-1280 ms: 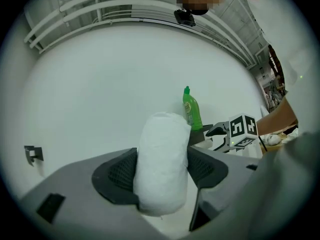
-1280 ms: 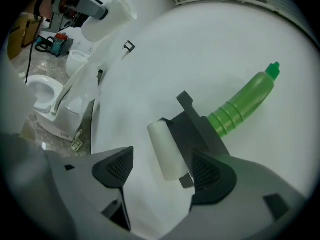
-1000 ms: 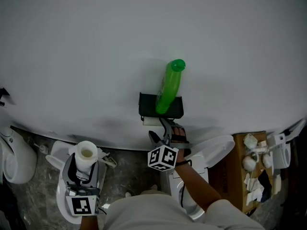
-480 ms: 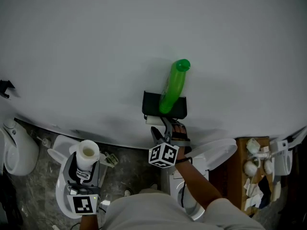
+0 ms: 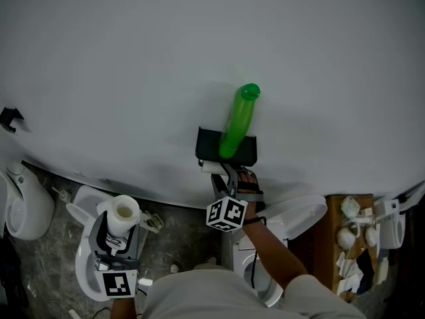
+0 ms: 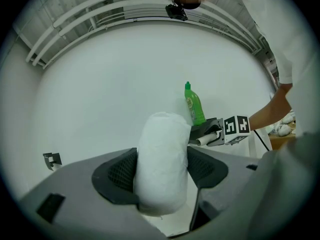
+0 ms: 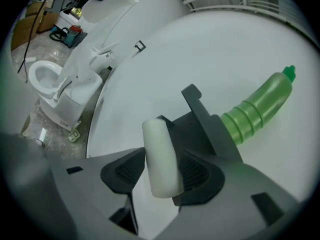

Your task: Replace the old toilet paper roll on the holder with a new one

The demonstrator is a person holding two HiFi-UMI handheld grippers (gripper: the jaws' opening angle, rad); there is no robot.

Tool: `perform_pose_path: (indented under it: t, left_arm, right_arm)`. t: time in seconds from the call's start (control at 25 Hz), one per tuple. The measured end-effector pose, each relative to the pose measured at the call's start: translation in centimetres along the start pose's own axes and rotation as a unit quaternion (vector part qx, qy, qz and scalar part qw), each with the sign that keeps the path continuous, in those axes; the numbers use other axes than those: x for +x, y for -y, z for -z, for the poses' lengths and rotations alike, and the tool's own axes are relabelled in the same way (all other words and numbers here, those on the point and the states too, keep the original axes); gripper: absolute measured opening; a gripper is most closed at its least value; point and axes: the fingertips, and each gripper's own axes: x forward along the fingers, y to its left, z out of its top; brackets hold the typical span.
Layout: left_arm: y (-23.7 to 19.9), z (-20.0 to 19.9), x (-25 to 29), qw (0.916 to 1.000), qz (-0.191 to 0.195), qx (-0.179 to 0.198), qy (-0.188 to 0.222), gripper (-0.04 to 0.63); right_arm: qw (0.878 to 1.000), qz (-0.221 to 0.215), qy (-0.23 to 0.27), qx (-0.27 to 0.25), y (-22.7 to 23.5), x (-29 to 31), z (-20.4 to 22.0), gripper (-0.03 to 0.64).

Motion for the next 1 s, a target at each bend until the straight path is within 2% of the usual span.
perform_pose_path:
  t: [0.44, 0.64, 1.0]
  left_arm:
    - [1.3, -0.2, -0.4, 0.9998, -0.007, 0.019, -0.009, 0.305]
    - [1.9, -0.9, 0.3, 0.9995, -0.006, 0.031, -0.009, 0.304]
    - [5.8, -2.6, 3.4, 0.9969, 0.031, 0.071, 0.01, 0.305]
  right_arm:
    - [1.0, 0.015, 0.003, -0.003, 1.0, -0.9, 2.9, 0.202]
    - [1.0, 0.026, -0.008, 0.013, 2.0, -1.6, 5.4, 0.202]
    - [0.996, 0.045, -0.045, 0.066, 3.0, -4.7, 12.3, 0.189]
